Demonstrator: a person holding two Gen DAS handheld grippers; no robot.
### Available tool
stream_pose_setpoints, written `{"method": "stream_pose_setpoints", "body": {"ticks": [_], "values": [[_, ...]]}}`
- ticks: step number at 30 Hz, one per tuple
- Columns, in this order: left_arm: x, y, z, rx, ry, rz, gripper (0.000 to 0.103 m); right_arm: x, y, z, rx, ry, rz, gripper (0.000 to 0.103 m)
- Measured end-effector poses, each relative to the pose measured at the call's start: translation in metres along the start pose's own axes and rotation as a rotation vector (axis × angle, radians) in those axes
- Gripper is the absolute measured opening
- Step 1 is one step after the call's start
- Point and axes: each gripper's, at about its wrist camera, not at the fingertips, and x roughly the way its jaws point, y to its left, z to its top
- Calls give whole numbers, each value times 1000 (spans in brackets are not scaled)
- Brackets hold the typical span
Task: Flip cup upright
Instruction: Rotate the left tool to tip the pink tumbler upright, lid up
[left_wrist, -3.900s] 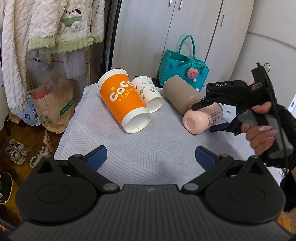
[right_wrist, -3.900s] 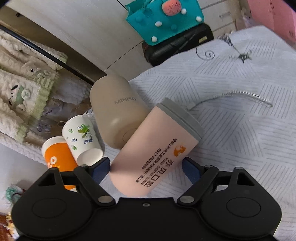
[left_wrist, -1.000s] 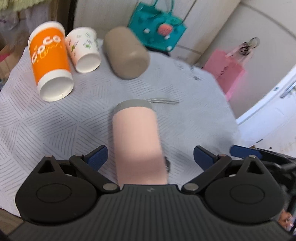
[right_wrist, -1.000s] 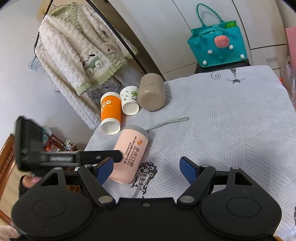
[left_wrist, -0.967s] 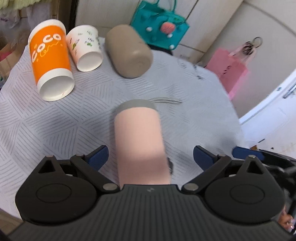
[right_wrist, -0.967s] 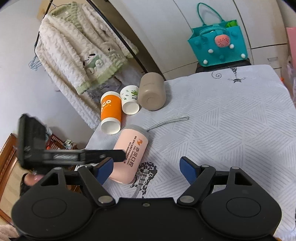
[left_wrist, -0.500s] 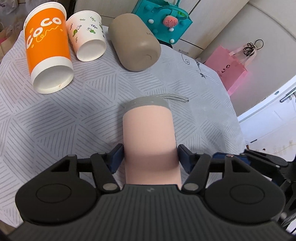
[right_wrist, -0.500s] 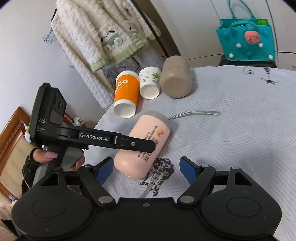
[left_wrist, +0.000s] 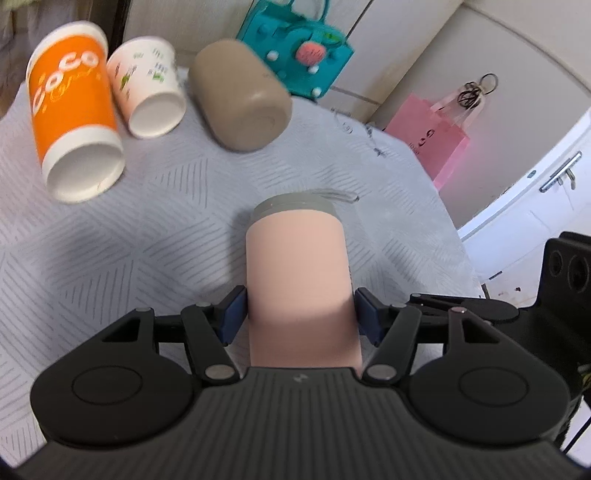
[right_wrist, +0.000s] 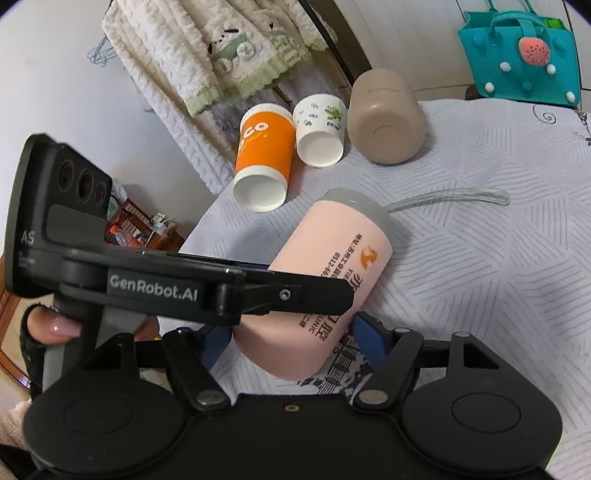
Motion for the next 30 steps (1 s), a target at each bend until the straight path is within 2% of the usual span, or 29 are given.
{"method": "stream_pose_setpoints", "body": {"ticks": [5, 14, 18, 21, 24, 26, 30], "values": [[-10, -18, -7, 122, -112, -11, 62, -14, 18, -14, -193, -98, -77, 76], [-11, -39, -37, 347, -323, 26, 61, -11, 34, -56, -425, -318, -274, 75], [-10, -36, -43, 353, -356, -3, 61, -9, 34, -68, -465, -390, -307, 75], [-10, -33, -46, 346, -378, -35, 61, -13, 33, -71, -461, -406, -317, 74], [-12, -35, -52, 374, -422, -46, 61, -13, 38, -78, -513, -433, -362, 74], [-9, -37, -53, 385, -423, -42, 61, -14, 37, -79, -511, -445, -370, 74], [-8, -37, -54, 380, -424, -48, 62, -5, 42, -89, -571, -468, -442, 74]]}}
